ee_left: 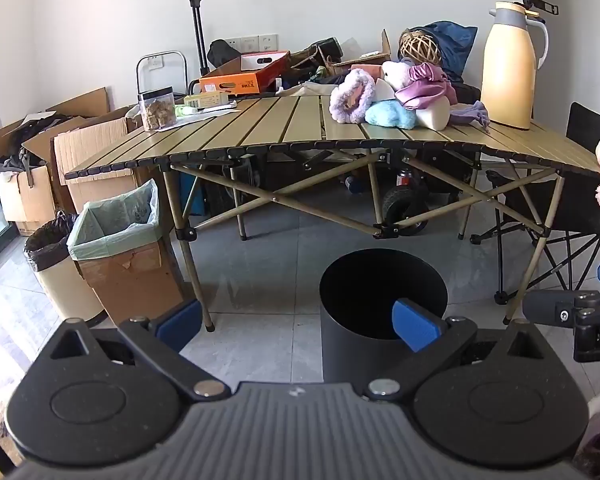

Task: Collect trash

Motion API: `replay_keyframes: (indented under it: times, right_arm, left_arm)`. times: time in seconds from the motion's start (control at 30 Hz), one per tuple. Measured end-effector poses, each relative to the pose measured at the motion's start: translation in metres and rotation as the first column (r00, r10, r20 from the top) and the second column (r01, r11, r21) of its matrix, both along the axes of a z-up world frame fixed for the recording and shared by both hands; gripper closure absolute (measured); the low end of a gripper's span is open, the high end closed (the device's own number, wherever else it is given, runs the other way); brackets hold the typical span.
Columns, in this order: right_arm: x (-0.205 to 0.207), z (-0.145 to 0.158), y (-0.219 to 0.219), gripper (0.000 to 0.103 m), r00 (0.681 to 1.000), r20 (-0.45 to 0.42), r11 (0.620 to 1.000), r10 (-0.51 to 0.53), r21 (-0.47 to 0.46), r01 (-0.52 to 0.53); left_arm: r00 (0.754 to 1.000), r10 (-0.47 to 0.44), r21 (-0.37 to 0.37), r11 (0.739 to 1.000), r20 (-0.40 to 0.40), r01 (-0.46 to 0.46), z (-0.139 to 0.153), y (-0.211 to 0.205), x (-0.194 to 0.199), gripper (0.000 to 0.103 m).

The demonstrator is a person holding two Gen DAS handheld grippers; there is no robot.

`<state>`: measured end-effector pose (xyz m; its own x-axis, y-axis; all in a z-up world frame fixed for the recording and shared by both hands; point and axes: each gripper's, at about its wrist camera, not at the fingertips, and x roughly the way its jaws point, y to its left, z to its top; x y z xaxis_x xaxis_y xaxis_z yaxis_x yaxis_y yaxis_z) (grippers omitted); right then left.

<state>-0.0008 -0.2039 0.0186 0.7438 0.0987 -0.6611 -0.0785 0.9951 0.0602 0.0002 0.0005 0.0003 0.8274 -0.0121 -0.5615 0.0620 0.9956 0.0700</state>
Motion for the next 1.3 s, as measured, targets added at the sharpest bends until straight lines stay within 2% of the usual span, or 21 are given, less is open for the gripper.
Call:
replay_keyframes:
  times: [0.77,1.3]
  right_arm:
    - [0.000,0.000,0.002,0.000,1.000,0.002,1.000,0.001,0.002,-0.001]
    - [-0.001,0.001,0.004,0.000,1.000,0.005,1.000,0.003,0.002,-0.003]
  left_arm:
    - [1.000,-0.002,-0.004,1.000,0.002,0.002,0.000,0.001,0.002,0.000]
    - [1.000,-0.003,-0.007,1.000,0.008,0.003,0.010,0.002,0.002,0.000]
